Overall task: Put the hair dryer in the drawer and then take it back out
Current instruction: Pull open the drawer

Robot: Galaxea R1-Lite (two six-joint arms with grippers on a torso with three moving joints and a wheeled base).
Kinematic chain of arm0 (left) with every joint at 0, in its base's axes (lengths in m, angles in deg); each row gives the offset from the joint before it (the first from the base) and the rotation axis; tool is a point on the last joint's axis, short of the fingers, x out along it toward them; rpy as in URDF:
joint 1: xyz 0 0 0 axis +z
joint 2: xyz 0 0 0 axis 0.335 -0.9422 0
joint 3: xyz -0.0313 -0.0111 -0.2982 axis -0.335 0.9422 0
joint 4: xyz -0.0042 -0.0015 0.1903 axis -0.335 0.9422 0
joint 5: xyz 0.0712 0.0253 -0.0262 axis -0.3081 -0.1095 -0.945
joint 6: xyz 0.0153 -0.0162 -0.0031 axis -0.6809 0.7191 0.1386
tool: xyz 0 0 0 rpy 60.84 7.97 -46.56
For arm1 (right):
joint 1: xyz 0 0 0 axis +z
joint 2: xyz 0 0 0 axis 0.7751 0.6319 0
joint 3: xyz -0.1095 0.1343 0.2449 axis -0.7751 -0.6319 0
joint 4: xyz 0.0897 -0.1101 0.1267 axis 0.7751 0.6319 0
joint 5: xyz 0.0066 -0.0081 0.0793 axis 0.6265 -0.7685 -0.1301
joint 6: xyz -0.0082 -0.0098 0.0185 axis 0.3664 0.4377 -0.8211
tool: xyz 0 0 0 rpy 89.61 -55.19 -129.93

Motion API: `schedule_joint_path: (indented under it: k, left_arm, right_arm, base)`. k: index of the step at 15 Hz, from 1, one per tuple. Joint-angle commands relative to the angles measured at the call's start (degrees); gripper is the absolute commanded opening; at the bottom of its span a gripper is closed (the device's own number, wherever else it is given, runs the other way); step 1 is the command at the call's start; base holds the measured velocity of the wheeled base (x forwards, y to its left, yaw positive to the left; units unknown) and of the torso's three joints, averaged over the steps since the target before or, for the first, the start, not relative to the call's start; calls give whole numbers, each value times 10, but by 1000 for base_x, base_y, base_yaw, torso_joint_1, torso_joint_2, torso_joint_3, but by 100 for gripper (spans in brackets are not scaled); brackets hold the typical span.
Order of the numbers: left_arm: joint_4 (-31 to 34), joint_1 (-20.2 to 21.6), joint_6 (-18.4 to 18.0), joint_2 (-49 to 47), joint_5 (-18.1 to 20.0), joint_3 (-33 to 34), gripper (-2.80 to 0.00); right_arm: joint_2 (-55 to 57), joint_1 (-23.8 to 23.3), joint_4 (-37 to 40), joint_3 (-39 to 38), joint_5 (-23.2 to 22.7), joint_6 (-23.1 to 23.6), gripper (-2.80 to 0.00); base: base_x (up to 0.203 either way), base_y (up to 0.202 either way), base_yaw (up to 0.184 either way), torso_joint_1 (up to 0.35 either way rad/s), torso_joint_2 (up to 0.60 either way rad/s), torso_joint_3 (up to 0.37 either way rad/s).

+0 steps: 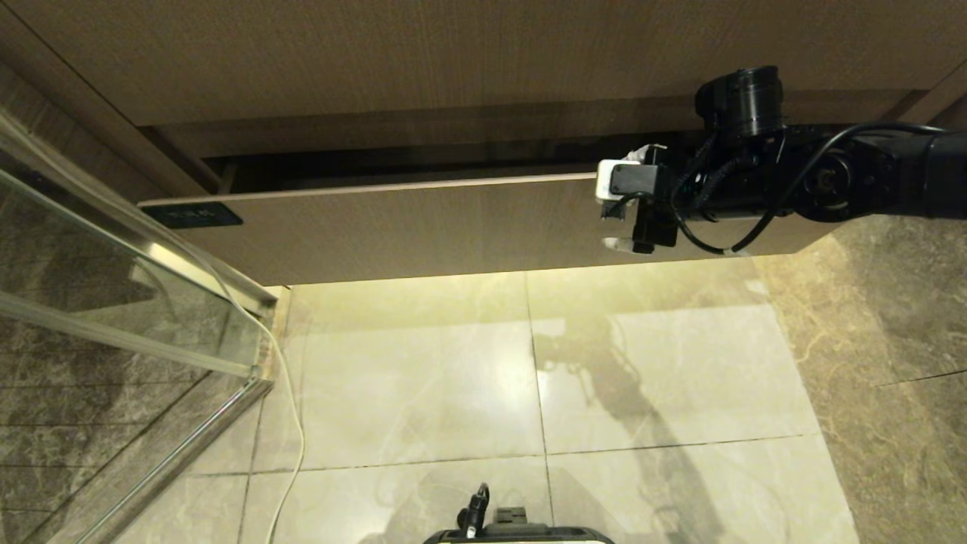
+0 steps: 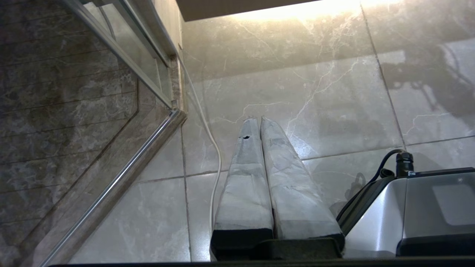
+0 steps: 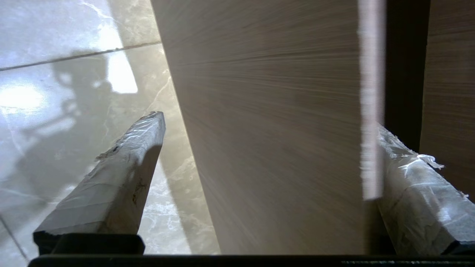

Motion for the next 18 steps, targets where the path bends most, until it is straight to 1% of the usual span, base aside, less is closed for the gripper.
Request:
schedule_joint_path:
  k: [1,4,8,10,14,17,18]
  left_arm:
    - [0,1,0,0,0,0,-280]
    - [0,0,0,0,0,1,-280]
    - [0,1,0,0,0,1,-280]
    - [0,0,0,0,0,1,-280]
    - [0,0,0,0,0,1,-280]
    - [0,0,0,0,0,1,-280]
    - [0,0,0,0,0,1,-280]
  right_arm:
    - [-9,0,-8,-5,-2,0,0]
    - [-40,0,7,-53,-4,-20,0]
    - [-126,-2,73,-116,-8,-100,0]
    - [-168,-5,72,-161,-7,-132,0]
    - [-242,-25,71,-248,-8,-166,0]
    - [-322,-37,70,-356,-9,-230,0]
    - [-355,-41,73,-388,-9,-244,0]
  base:
    - [0,0,0,0,0,0]
    - [0,0,0,0,0,0]
    - [0,0,0,0,0,0]
    - [0,0,0,0,0,0]
    - [0,0,0,0,0,0]
    - [0,0,0,0,0,0]
    - [0,0,0,0,0,0]
